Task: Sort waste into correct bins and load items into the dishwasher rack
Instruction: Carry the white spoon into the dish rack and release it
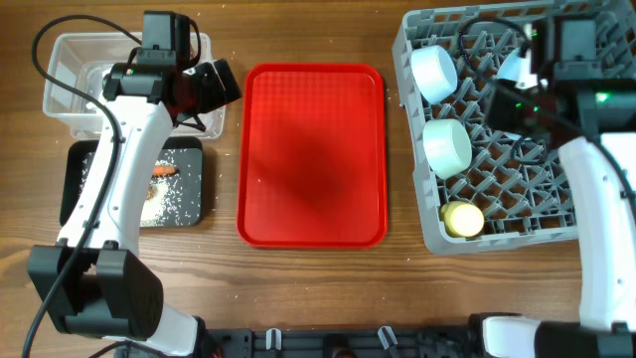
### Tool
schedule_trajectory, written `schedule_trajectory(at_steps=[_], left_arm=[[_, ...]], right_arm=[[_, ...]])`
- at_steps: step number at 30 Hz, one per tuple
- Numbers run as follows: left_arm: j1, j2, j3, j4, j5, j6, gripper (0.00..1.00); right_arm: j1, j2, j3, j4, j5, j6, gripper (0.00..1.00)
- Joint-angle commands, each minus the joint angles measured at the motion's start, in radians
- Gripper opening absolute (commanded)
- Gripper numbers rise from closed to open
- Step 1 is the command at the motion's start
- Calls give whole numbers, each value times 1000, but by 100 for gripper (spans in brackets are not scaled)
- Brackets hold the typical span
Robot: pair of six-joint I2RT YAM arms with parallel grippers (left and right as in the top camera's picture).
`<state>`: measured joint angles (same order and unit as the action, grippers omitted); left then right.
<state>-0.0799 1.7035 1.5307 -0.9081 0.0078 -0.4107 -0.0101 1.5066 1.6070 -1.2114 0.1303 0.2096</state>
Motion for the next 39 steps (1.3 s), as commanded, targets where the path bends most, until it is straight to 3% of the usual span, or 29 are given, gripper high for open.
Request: schedule_trajectory(at_steps=[1,3,4,5,6,12,17,18,19,20,23,27,34,36,39], left_arm=[[4,-2,8,2,-9,-16,100],[5,-2,8,2,-9,-16,100],[4,-2,8,2,-9,-16,100],[5,-2,8,2,-9,-16,100],[5,-2,8,2,-9,-16,100],[5,-2,8,2,-9,-16,100],[4,-2,8,2,-9,-16,100],[4,-2,8,2,-9,-16,100],[5,-2,8,2,-9,-16,100],[5,-2,8,2,-9,-16,100],[4,-2,8,2,-9,-16,100],[5,-2,8,2,-9,-16,100],[4,-2,8,2,-9,-16,100],[4,-2,8,2,-9,-16,100],[5,-2,8,2,-9,-16,100]], right_arm=[[-70,78,-58,27,35,-140,3],[-103,120,-58,17,34,-139,9],[-112,132,-58,17,34,-138,34],[-120,140,-58,17,34,-137,70],[-121,140,-58,18,34,-129,76],[-121,126,-49,-4,26,-129,74],[-120,10,43,-85,-160,-132,70],[-120,-31,57,-91,-234,-131,73],[-120,-95,61,-90,-343,-126,93],[-120,-138,61,-90,-409,-100,100],[-120,-242,61,-92,-464,29,100],[-121,-328,60,-89,-323,-25,100],[-121,-481,-35,182,-257,-78,100],[-121,-552,-161,296,-214,-79,100],[-120,-721,-493,540,-174,-80,100]])
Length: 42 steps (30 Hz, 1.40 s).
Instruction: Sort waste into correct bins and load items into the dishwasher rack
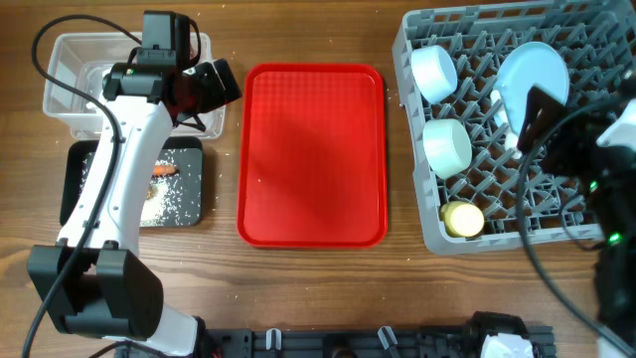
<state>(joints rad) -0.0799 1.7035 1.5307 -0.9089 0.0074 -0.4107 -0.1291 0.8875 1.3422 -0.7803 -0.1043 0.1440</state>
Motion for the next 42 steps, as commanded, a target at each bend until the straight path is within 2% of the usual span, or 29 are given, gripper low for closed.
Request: schedule_trajectory(at_steps=[1,3,7,10,13,22,37,39,42], left_arm=[[5,-2,8,2,-9,-16,100],[4,-2,8,2,-9,-16,100],[4,-2,8,2,-9,-16,100],[5,-2,8,2,-9,-16,100],[5,-2,8,2,-9,-16,100],[5,-2,8,2,-9,-16,100],[5,-2,8,2,-9,-16,100],[6,-2,8,1,-92,67,100],[6,-4,8,-32,-92,61,100]], right_arm=[[-1,-161,-351,206,60,-14,100],[-1,-290,-610,414,41,-1,100],[-1,-505,-996,665,26,108,100],[19,-645,-1189,704,30,122,100],[31,-741,-1286,714,29,122,100],[31,-885,-1317,755,29,121,100],[31,-870,-1324,758,29,121,100],[31,-870,-1324,758,29,121,100],[31,-870,-1324,758,29,121,100]])
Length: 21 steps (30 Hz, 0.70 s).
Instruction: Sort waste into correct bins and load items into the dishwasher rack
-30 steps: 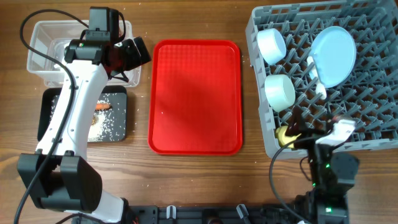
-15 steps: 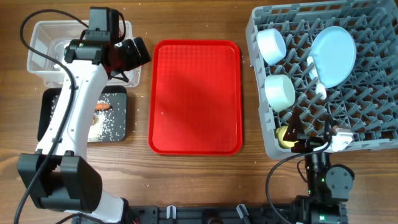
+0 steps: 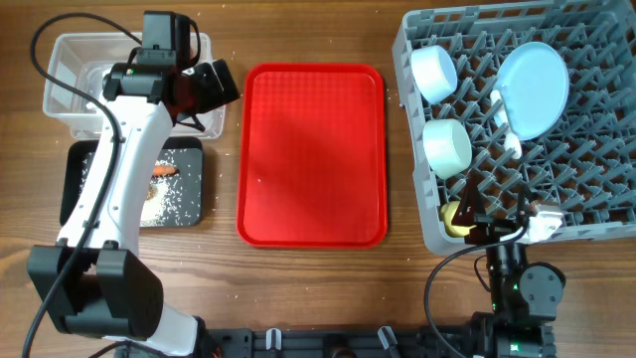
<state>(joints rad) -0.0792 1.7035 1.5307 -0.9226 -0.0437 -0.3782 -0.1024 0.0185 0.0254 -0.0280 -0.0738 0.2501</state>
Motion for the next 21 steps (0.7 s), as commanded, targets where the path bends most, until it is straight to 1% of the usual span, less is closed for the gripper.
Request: schedule_trajectory(at_steps=[1,4,6,7,9,11,12,14,18,21], left_arm=[[4,-10,8,-17,-37,34,100],[-3,-58,-13,4,-27,34,100],[-9,-122,-80,99,-14,34,100],[-9,-169,-138,173,3,34,100],[-8,-277,-281,321,17,34,100],[-8,-415,-461,486,24,34,100],[-8,-470,-530,540,24,34,100],[3,-665,-754,695,24,34,100],[38,-945,-1027,838,24,34,100],[58,-1168,-1184,857,24,34,100]], right_arm=[[5,-1,-7,5,-1,15,100],[5,-1,-7,5,-1,15,100],[5,-1,-7,5,-1,15,100],[5,-1,-7,5,-1,15,100],[5,-1,-7,5,-1,15,100],[5,-1,-7,5,-1,15,100],[5,-1,-7,5,-1,15,100],[5,-1,-7,5,-1,15,100],[5,-1,-7,5,-1,15,100],[5,-1,-7,5,-1,15,100]])
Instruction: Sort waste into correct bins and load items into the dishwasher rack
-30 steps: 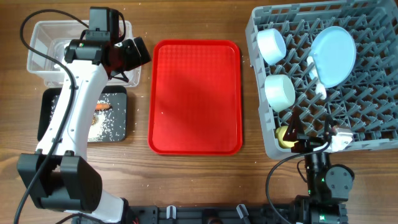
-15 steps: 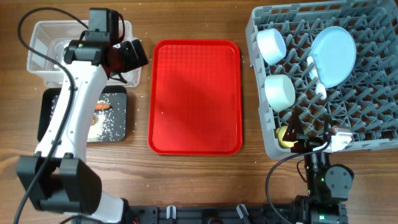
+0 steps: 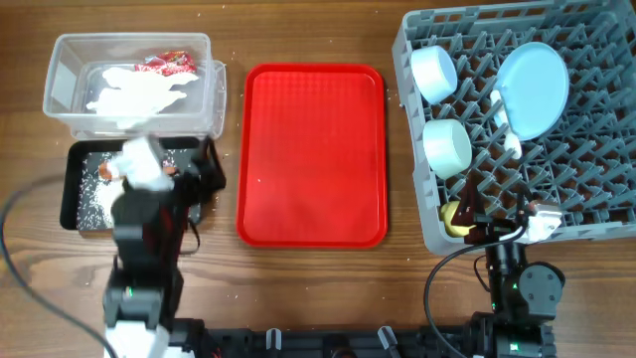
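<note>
The grey dishwasher rack at the right holds two white cups, a light blue plate, a white utensil and a small yellow item. The clear bin at the back left holds white paper and a red wrapper. In front of it lies a black tray with rice and food scraps. My left gripper hangs blurred over that tray's right edge. My right gripper rests folded at the rack's front edge. Neither gripper's jaws can be made out.
A red serving tray lies bare in the middle of the wooden table. The right arm's base sits at the front right. The left arm's base is at the front left.
My left arm has left its place over the clear bin and is now drawn back to the front, over the black tray. The bin's contents show. The right arm has not moved.
My right arm was over the rack's back right corner while the left hung over the clear bin. Then the right arm was nearer the front and a blue plate stood in the rack. It then lay folded at the front edge. Now the left arm has come back too.
</note>
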### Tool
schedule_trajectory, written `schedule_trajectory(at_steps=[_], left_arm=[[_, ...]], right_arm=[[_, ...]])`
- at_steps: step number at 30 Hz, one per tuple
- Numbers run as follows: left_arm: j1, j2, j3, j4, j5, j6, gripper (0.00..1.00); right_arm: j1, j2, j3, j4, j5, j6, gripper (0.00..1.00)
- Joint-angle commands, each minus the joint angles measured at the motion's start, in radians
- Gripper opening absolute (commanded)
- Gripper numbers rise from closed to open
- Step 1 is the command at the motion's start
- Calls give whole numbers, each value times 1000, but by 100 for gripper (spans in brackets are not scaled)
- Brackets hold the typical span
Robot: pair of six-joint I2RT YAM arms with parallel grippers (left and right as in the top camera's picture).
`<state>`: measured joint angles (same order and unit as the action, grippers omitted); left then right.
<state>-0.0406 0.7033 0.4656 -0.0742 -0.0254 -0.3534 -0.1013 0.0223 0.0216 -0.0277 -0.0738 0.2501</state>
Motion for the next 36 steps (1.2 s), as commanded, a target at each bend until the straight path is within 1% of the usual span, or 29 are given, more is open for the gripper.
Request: schedule_trajectory(at_steps=[1,2,5,7,8,13,16,36], left_arm=[[27,-240,-163,9,6,9,100],[37,-315,-205,9,6,10,100],[47,-466,-290,15,5,11,100],[47,-560,-350,35,5,41,100],[47,-592,-375,51,6,63,100],[47,-684,-452,63,5,62,100],[47,-700,-460,2,6,62,100],[42,-700,-460,3,10,58,100]], right_arm=[[3,-5,-3,5,-1,15,100],[3,-5,-3,5,-1,15,100],[3,-5,-3,5,-1,15,100],[3,-5,-3,5,-1,15,100],[3,-5,-3,5,-1,15,100],[3,-5,-3,5,-1,15,100],[3,-5,-3,5,-1,14,100],[3,-5,-3,5,-1,15,100]])
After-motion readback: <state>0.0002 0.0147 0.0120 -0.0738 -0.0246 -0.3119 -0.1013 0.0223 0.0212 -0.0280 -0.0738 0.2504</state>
